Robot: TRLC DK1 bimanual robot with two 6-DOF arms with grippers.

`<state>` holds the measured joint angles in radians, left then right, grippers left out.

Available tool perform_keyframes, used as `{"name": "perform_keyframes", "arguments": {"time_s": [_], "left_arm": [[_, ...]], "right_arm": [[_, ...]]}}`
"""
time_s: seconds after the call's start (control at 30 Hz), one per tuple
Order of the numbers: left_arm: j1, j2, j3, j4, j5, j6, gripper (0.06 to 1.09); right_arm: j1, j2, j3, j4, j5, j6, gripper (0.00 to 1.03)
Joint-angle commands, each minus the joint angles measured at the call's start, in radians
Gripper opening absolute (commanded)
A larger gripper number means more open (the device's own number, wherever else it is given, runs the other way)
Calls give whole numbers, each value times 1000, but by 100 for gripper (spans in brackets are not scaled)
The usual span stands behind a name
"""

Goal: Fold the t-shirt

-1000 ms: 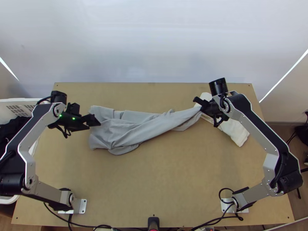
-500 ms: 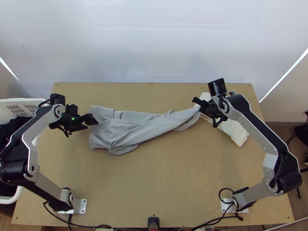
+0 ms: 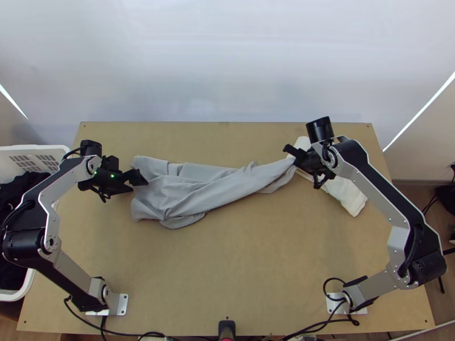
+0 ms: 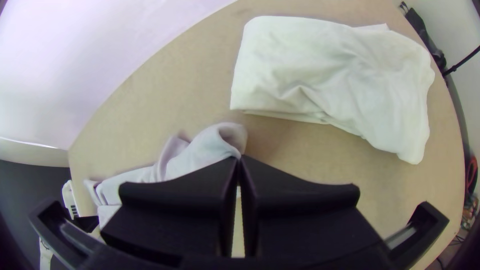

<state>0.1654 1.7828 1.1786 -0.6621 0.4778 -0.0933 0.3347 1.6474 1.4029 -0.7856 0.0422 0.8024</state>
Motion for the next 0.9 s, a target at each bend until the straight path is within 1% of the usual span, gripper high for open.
{"name": "perform_keyframes", "arguments": {"time_s": [0.0,0.2,0.23,0.27,0.3,0.33,0.37,0.4,0.43,0.53,0.67,0.8,0.87], "left_arm": [[-7,1,-5,25,-1,-25,94],[-6,1,1,29,-1,-34,93],[-3,0,0,30,-1,-40,83],[0,-3,-4,53,-2,-63,66],[10,-11,-13,102,-2,-98,38],[19,-34,-34,177,-2,-137,8],[26,-60,-60,237,-4,-178,9],[33,-76,-70,260,-5,-195,9],[33,-88,-62,256,-5,-200,9],[45,-145,-19,249,-5,-278,9],[77,-180,87,208,-5,-353,9],[82,-177,136,170,-5,-341,9],[75,-171,135,124,-5,-286,10]], "right_arm": [[4,-1,-7,3,1,0,3],[4,-6,-12,3,1,0,3],[4,-6,-13,5,1,0,3],[4,-6,-15,5,1,0,3],[4,-6,-15,5,1,0,3],[4,-6,-15,5,1,0,3],[4,-8,-15,5,1,0,3],[4,-8,-13,5,1,0,3],[4,-9,-12,5,1,0,3],[-6,-14,11,5,1,0,3],[-34,-14,113,11,2,-3,3],[-59,17,223,48,21,-9,3],[-63,28,238,48,21,-17,3]]}}
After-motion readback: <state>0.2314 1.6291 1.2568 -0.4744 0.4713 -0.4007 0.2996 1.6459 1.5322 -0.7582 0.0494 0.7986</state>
